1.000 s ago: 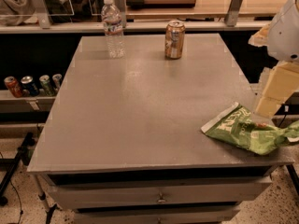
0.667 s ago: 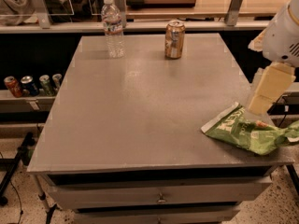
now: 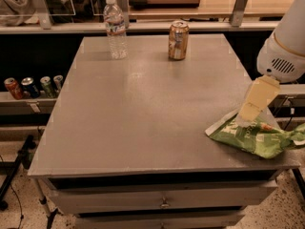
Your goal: Pick green jalapeno chip bag
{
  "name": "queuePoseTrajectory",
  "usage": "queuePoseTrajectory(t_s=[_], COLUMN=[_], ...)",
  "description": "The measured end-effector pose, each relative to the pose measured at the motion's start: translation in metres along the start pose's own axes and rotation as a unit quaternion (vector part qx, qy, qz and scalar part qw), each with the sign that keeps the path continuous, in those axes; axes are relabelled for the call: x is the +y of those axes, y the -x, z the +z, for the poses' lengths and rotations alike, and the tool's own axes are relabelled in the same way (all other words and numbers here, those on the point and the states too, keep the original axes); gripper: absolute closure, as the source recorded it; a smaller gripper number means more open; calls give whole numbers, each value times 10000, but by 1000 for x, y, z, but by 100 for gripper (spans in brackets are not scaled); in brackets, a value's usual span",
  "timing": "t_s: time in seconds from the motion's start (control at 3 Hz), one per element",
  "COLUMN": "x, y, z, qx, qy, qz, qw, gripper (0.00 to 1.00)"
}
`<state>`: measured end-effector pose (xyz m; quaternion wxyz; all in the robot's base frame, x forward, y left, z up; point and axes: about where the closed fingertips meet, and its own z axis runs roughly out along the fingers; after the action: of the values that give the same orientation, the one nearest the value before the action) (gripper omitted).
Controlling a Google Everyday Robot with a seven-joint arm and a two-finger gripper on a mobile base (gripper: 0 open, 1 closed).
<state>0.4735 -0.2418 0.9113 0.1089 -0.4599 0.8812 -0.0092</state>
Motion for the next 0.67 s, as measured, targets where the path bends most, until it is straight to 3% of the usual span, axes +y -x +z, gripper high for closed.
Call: queuePoseTrajectory(t_s=[0.33,0.67], x=[3,12], y=[-11,-23], z=[14,25], qx=[371,640], qy=[-209,-349], qz=[492,659], qw=[9979,9952], gripper=[0,0])
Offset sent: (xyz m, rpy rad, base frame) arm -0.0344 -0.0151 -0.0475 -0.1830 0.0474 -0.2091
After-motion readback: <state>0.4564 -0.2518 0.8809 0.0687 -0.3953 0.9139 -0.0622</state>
